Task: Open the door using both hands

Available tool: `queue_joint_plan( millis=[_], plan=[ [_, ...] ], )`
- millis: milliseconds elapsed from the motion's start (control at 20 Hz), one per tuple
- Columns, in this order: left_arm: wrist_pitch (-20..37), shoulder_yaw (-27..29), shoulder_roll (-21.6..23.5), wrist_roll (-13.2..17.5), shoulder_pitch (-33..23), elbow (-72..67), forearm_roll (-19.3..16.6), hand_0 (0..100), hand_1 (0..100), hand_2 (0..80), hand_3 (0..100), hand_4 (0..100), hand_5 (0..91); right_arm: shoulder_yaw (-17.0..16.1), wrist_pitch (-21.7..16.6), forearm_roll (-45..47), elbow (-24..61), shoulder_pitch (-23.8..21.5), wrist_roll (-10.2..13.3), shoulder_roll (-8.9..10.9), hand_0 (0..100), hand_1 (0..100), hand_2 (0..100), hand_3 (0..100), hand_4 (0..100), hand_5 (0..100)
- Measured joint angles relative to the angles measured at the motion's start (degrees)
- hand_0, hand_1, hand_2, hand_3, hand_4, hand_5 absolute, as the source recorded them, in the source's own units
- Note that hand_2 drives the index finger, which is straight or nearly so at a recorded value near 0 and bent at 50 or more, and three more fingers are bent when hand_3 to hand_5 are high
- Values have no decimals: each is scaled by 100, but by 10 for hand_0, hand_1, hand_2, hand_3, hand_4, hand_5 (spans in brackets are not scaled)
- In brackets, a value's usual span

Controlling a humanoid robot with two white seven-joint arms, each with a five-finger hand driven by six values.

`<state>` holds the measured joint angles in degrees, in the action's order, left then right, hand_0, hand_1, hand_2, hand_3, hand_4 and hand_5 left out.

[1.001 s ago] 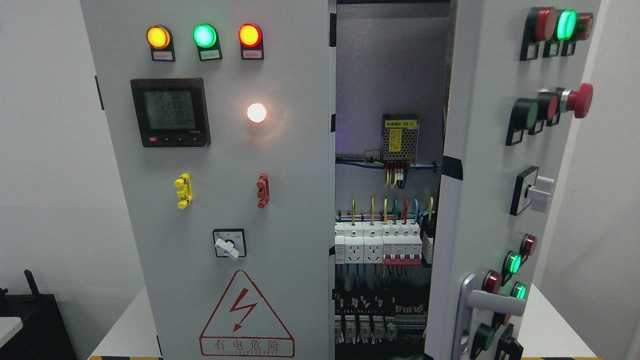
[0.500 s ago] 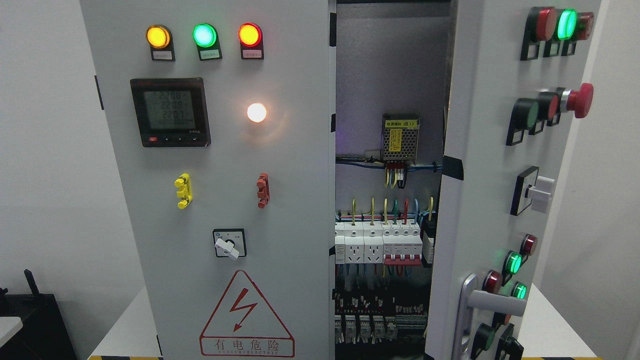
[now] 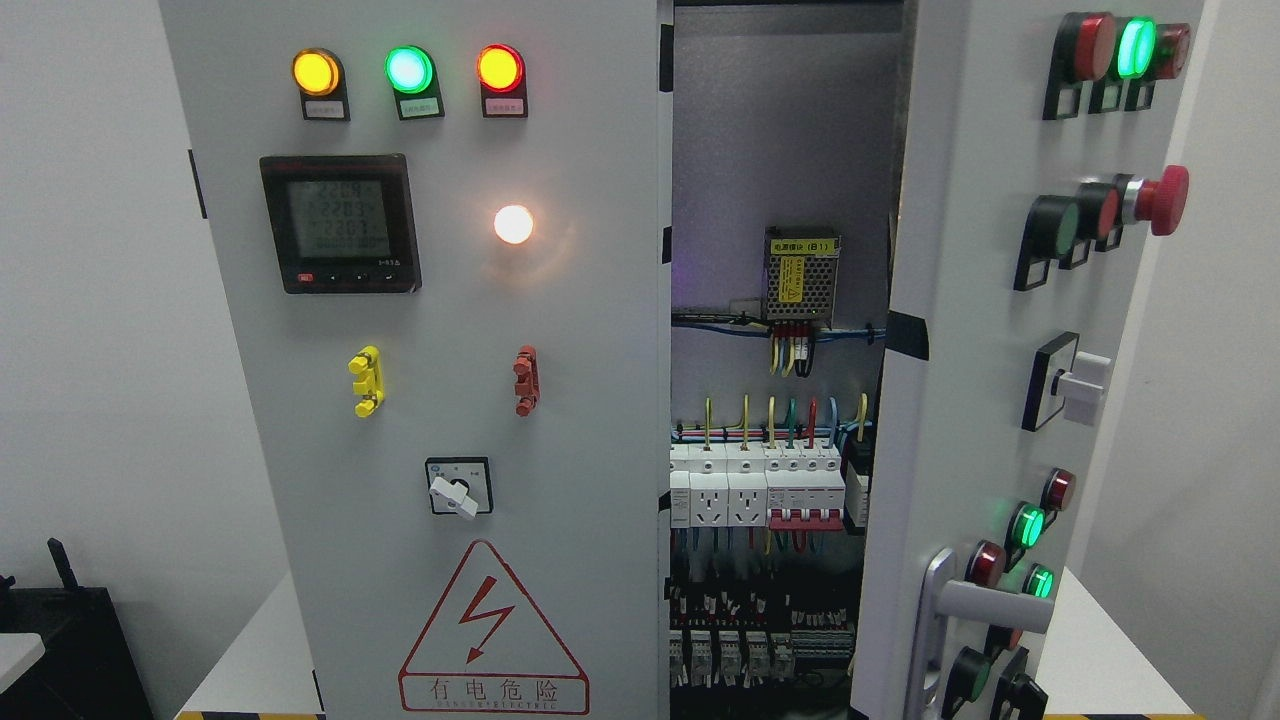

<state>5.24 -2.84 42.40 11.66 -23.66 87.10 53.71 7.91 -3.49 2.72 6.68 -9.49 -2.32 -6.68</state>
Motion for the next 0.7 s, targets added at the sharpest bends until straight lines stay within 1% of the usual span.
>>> queue_joint_plan(
  millis=[150, 350, 601, 701],
  plan=[
    [213, 2, 446, 57, 49, 325, 303, 0, 0, 0, 0, 44, 0, 0, 0, 0, 0, 0, 0, 0, 0, 0, 0, 0, 0, 0],
    [455, 1, 928, 103, 89, 669, 567, 0, 0, 0, 0, 43, 0, 0, 0, 0, 0, 0, 0, 0, 0, 0, 0, 0, 0, 0],
    [530, 2, 1358, 193, 142, 950, 869, 0, 0, 0, 0, 43, 0, 0, 0, 0, 0, 0, 0, 0, 0, 0, 0, 0, 0, 0],
    [531, 3, 1518, 339, 161, 1040, 1031, 0, 0, 0, 0, 43, 0, 0, 0, 0, 0, -1, 0, 0, 0, 0, 0, 0, 0, 0]
  ],
)
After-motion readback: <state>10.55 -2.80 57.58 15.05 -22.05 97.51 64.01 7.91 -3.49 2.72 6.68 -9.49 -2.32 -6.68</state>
